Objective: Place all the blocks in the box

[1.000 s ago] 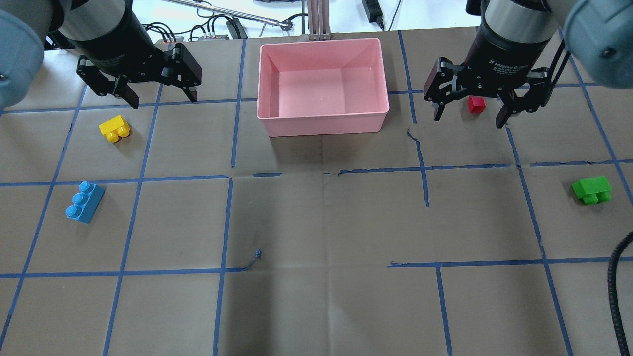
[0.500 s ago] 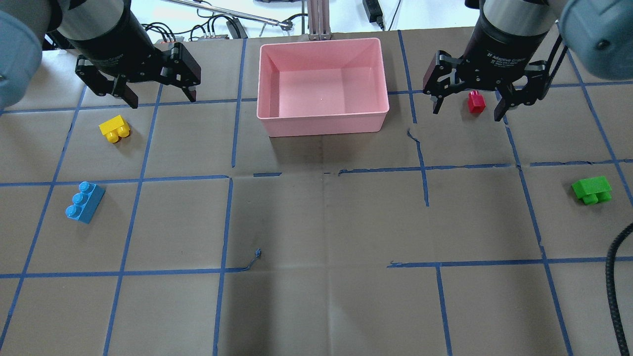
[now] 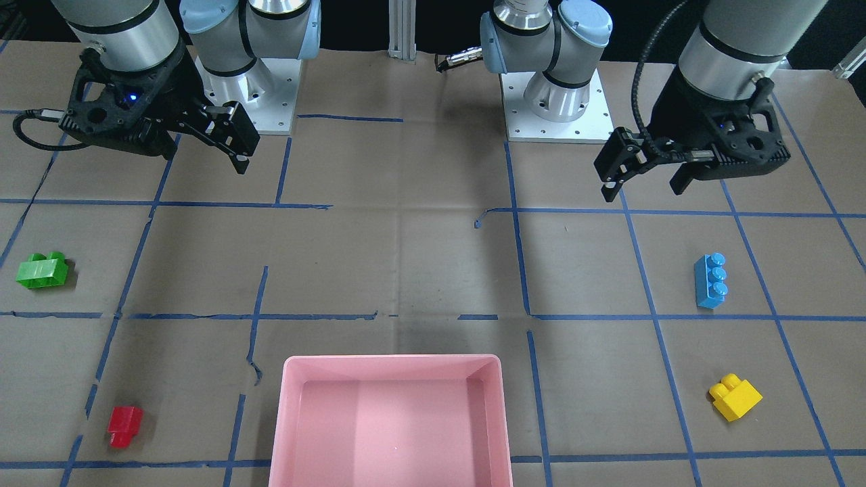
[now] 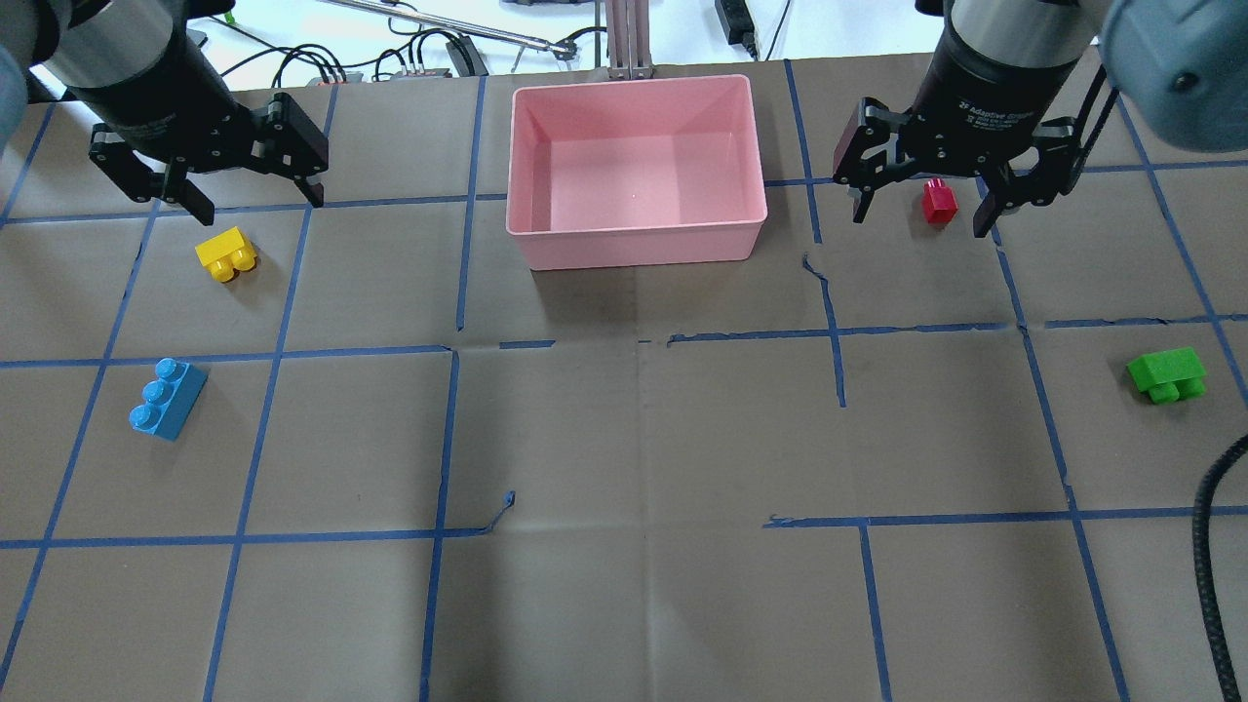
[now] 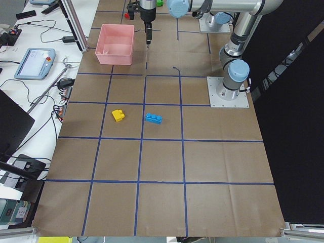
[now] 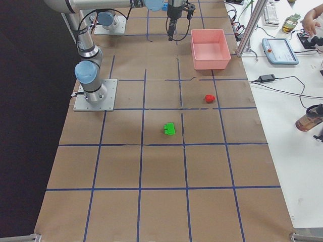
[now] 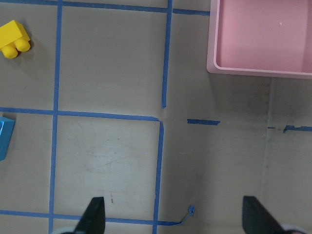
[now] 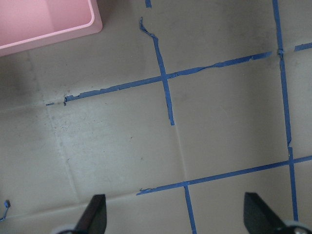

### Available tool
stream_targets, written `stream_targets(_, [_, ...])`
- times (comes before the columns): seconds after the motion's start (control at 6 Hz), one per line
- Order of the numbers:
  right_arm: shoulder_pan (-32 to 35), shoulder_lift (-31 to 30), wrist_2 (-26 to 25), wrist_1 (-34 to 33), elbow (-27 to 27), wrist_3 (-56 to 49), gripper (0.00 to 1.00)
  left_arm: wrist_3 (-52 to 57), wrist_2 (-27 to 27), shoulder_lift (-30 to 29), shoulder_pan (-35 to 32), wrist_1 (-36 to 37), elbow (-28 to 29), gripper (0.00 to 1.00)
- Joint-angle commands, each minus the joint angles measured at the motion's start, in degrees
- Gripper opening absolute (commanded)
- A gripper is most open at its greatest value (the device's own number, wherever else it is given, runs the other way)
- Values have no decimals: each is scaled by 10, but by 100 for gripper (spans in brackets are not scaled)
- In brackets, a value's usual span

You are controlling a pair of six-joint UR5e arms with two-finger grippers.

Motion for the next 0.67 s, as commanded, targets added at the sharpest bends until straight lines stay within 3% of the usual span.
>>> stream_targets(0.0, [0, 1, 0, -1, 2, 0, 100, 170, 0, -8, 112, 0, -30, 100])
stream_targets(0.17, [0, 0, 0, -1, 2, -1, 100, 247, 0, -10, 146, 11, -50, 100])
stream_targets(0.5, [-1, 2, -1, -2, 3, -7, 100, 428, -1, -82, 172, 125, -79, 99])
